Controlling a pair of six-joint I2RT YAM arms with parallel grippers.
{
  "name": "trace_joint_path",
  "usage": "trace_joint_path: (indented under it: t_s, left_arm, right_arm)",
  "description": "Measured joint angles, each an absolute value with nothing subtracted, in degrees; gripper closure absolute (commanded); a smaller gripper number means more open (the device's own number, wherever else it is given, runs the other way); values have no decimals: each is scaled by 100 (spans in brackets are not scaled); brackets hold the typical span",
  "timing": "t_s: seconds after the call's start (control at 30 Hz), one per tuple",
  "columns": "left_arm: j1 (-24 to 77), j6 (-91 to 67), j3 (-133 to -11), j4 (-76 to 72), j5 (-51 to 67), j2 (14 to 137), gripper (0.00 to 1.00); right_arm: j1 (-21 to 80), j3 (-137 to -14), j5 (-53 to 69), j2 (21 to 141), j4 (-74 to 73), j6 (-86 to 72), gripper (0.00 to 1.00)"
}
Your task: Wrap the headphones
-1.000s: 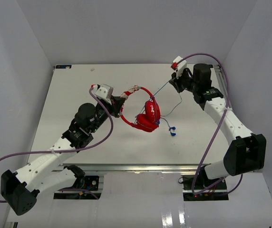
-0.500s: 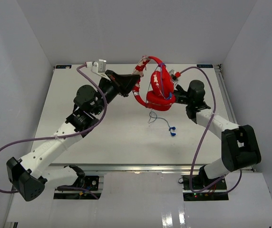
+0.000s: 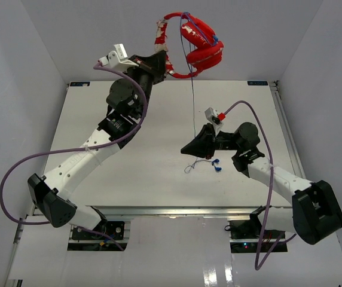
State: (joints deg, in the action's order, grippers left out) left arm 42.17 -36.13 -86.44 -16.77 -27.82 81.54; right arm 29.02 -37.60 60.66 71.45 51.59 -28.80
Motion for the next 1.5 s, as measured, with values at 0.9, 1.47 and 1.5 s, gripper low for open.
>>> trace_joint_path:
  t_s: [0.9, 1.47, 1.5]
  left_arm:
    - [3756, 993, -5379, -1205, -1966, 8033, 100]
    - [3955, -152, -5268, -215, 219, 5260, 100]
    - [3958, -311, -5313, -181, 276, 5282, 100]
  right_arm:
    - [3496, -7417, 1796, 6696, -1674, 3401, 92]
    - [2166, -6776, 1390, 7295, -690, 3299, 92]
    - [2094, -6757, 1593, 7325, -606, 3185, 92]
